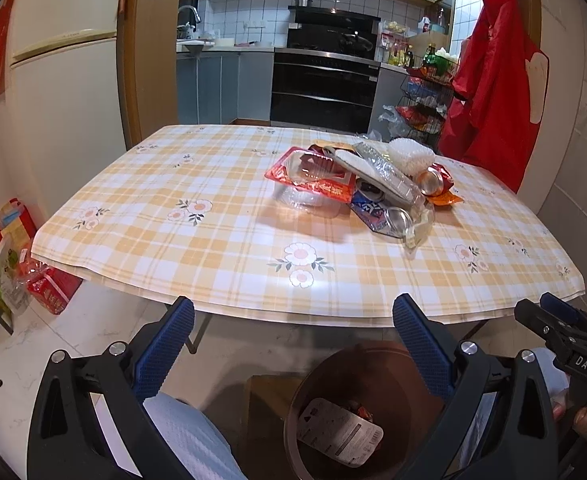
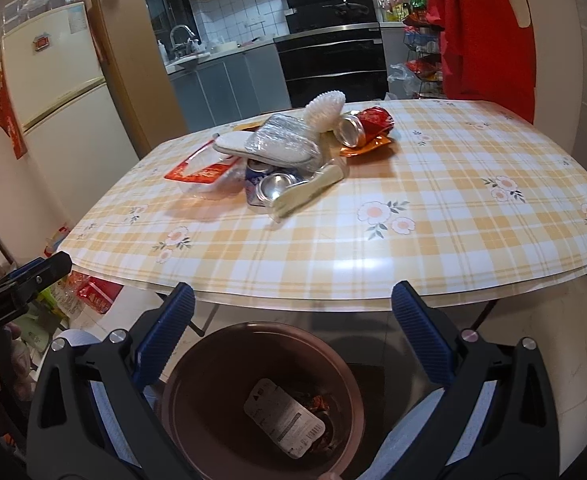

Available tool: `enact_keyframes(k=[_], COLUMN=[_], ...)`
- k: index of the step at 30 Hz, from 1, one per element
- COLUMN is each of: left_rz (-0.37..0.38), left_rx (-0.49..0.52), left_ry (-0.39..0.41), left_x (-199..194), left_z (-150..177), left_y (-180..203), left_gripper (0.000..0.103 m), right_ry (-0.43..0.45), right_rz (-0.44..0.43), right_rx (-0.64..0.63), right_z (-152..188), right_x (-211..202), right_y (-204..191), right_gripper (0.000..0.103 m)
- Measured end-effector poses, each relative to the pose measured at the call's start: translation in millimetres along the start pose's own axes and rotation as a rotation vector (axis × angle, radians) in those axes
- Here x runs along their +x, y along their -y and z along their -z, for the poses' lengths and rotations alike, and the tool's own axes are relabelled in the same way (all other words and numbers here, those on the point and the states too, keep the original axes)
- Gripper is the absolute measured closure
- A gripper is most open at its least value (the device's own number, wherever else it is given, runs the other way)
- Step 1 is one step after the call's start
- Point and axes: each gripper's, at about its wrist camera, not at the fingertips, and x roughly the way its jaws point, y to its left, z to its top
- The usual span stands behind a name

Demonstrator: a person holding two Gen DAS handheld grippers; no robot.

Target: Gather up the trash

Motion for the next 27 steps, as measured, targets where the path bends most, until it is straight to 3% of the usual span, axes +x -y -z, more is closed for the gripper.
enact_keyframes(k=[11,20,22,27], left_rz=[0.020,0.072,0.093,0.174], left_rx=[0.010,0.018,-0.001,-0.068], left_ry=[-0.045,-0.079,-0.095,-0.145], left_x=[17,37,45,68], left_z=[9,1,-7,-36], left_y=[4,9,7,2], left_gripper=[0.006,0.006,0.010,0.035], right_ry=[-0.026,-0.017,-0.002,0.019], right_rz=[0.028,0.014,0.030,0.074], right_rx=[0.021,0.106,0.110,0.072], right_z=[4,-15,-25,-53], right_x=[12,20,23,36], right_y=[9,29,33,39], right_gripper=[0.006,0.006,0.006,0.006])
